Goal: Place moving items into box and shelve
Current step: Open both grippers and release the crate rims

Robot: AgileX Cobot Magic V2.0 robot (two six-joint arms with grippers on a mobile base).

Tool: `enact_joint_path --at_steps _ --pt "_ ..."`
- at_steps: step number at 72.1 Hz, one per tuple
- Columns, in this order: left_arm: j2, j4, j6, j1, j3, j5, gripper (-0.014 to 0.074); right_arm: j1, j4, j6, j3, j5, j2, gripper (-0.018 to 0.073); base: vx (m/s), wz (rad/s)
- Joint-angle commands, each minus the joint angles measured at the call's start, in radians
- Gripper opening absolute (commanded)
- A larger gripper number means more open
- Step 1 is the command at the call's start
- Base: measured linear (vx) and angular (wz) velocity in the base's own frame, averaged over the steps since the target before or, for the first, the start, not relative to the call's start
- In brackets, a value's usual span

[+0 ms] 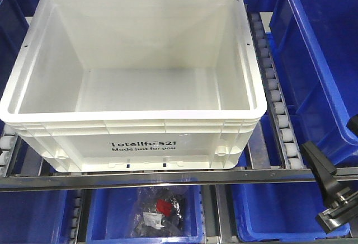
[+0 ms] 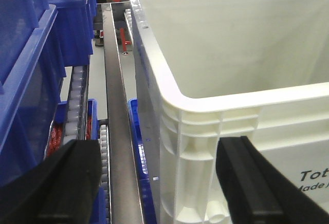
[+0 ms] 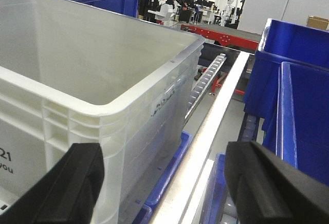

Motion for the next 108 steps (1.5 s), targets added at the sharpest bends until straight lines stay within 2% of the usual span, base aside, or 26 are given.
enact_joint_path --at_steps 1,6,10,14,19,21,22,40,80,95,102,108 --pt "0.018 -0.007 -0.007 -0.005 -0.029 -0.091 0.056 -0.001 -0.008 -0.012 -0.029 -0.101 0.013 0.052 0.0 0.0" --pt "0.018 -0.007 -0.007 -0.005 -0.029 -0.09 0.0506 -0.001 -0.008 -0.022 -0.029 -0.107 0.013 0.0459 0.0 0.0" --pt "0.018 -0.007 -0.007 -0.005 -0.029 -0.09 0.0419 -0.001 -0.008 -0.038 -0.029 -0.107 0.013 0.0351 0.0 0.0" --pt "0.018 -0.007 -0.007 -0.005 -0.029 -0.083 0.0269 -0.001 -0.008 -0.042 -0.029 -0.107 0.013 0.0239 0.0 0.0" --pt "0.018 -0.007 -0.007 -0.005 -0.029 -0.08 0.0053 -0.001 -0.008 -0.042 -0.029 -0.107 0.013 0.0033 0.0 0.0" --pt "0.018 -0.007 -0.007 -0.005 -0.029 -0.08 -0.0022 -0.001 -0.008 -0.039 -0.029 -0.107 0.013 -0.0023 0.0 0.0" --pt "0.018 -0.006 0.0 -0.005 -0.029 -0.08 -0.003 -0.001 -0.008 -0.038 -0.029 -0.107 0.013 -0.0022 0.0 0.0" --pt "0.018 -0.007 -0.006 -0.005 -0.029 -0.031 -0.0028 -0.001 -0.008 -0.02 -0.029 -0.08 0.013 -0.0015 0.0 0.0" --pt "-0.023 0.001 0.0 -0.005 -0.028 -0.013 -0.0028 -0.001 -0.008 -0.02 -0.029 -0.079 0.013 -0.0015 0.0 0.0" --pt "-0.198 0.019 0.014 -0.005 0.106 0.005 -0.0028 -0.001 -0.008 -0.02 -0.029 -0.079 0.013 -0.0015 0.0 0.0" --pt "-0.192 0.018 0.012 -0.005 0.195 -0.046 -0.0028 -0.001 -0.008 -0.02 -0.029 -0.079 0.013 -0.0015 0.0 0.0" --pt "-0.194 0.033 0.024 -0.005 0.185 0.028 -0.0028 -0.001 -0.008 -0.02 -0.029 -0.079 0.013 -0.0015 0.0 0.0"
